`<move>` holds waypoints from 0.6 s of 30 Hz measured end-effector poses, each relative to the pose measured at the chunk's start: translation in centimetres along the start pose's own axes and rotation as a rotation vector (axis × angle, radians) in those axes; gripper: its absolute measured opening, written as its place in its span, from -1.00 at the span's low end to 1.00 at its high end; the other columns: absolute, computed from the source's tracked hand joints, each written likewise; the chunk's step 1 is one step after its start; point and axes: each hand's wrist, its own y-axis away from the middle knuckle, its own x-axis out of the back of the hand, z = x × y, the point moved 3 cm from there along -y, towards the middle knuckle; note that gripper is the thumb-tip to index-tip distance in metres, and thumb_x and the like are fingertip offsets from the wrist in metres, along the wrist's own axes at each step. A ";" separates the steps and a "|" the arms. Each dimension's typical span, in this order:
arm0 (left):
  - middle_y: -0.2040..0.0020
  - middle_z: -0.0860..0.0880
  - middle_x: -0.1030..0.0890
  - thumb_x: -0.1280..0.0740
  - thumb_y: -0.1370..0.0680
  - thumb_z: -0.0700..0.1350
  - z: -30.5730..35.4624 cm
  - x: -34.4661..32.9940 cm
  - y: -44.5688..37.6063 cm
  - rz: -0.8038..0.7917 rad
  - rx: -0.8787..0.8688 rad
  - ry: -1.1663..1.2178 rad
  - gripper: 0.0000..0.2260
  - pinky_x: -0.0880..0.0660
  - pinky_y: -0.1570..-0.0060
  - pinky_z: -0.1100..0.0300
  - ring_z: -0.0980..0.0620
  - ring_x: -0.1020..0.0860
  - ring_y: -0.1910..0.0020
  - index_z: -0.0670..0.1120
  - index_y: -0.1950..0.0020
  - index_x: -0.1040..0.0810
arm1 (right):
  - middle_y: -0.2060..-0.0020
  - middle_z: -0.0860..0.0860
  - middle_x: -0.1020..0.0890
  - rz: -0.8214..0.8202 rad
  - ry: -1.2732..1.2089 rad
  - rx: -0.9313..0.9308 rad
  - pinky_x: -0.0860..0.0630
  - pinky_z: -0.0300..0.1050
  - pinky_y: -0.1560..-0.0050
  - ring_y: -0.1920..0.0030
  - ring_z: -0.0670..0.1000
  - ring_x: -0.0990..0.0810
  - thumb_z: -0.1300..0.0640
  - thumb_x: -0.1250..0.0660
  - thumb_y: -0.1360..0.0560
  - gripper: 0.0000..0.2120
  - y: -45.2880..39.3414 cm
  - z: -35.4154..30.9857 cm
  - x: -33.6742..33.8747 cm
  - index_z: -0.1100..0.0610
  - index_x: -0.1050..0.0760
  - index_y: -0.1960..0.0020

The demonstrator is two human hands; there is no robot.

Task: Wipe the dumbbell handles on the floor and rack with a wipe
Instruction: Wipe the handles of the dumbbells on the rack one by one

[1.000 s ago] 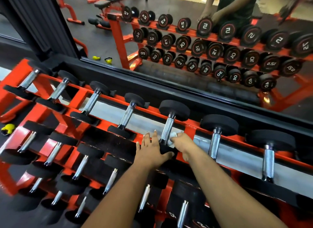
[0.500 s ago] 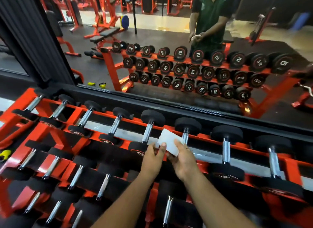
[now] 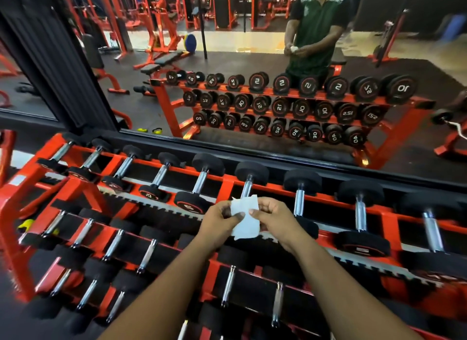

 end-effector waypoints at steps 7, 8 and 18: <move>-0.13 -0.29 -0.67 -0.32 -0.63 -0.29 0.3 1.0 1.7 -0.038 0.151 0.272 -0.84 -0.62 -0.07 -0.14 -0.25 -0.65 -0.15 -0.19 -0.18 -0.62 | 0.02 0.05 -0.74 0.012 -0.080 0.052 -0.67 0.02 -0.05 -0.02 0.06 -0.73 0.35 -0.35 -0.56 -0.80 0.6 -0.5 -0.1 0.13 -0.69 -0.05; -0.14 -0.26 -0.67 -0.29 -0.64 -0.30 0.3 1.3 1.8 -0.037 0.181 0.318 -0.83 -0.64 -0.04 -0.08 -0.22 -0.65 -0.16 -0.18 -0.16 -0.63 | 0.01 0.02 -0.74 0.007 -0.036 0.086 -0.66 -0.03 -0.06 -0.04 0.03 -0.72 0.36 -0.35 -0.55 -0.78 0.5 -0.6 -0.3 0.12 -0.70 -0.03; -0.22 -0.22 -0.58 -0.49 -0.54 -0.24 -1.6 4.3 -1.8 -0.062 0.249 0.400 -0.64 -0.66 -0.06 0.02 -0.12 -0.65 -0.14 -0.09 -0.30 -0.51 | -0.05 -0.17 -0.68 0.145 0.394 0.339 -0.55 -0.26 -0.09 -0.13 -0.19 -0.61 0.44 -0.29 -0.54 -0.61 -1.7 -0.2 -2.2 0.01 -0.74 0.13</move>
